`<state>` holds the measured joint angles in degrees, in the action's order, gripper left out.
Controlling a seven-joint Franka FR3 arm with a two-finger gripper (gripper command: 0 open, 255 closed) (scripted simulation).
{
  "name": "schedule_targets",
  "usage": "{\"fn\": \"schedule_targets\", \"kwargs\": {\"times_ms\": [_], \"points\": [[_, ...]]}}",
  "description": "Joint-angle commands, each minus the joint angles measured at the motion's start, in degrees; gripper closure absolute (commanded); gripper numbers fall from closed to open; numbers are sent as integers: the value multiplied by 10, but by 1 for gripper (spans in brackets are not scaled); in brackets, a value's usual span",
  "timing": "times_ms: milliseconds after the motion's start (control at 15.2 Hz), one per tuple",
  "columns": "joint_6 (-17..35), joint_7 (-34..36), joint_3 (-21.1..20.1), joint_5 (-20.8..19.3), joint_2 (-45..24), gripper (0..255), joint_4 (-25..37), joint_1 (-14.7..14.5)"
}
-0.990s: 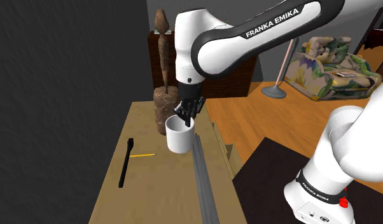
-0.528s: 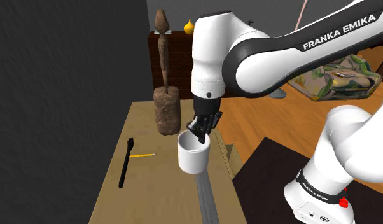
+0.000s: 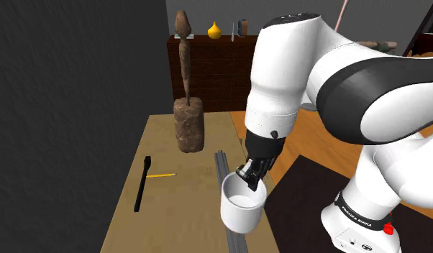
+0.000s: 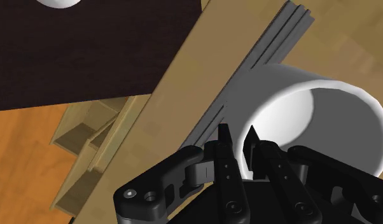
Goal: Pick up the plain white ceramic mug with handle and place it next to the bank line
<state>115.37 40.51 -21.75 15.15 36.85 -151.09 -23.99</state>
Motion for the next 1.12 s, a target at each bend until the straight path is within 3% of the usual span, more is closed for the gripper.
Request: {"fn": "schedule_targets", "kwargs": {"times_ms": [0,528,1056], "points": [[-7,23,-16,19,27,255,-17,-21],[-51,129,-91,95,108,255,-42,-109],[-79,248,-182,169,136,255,-18,-181]]}}
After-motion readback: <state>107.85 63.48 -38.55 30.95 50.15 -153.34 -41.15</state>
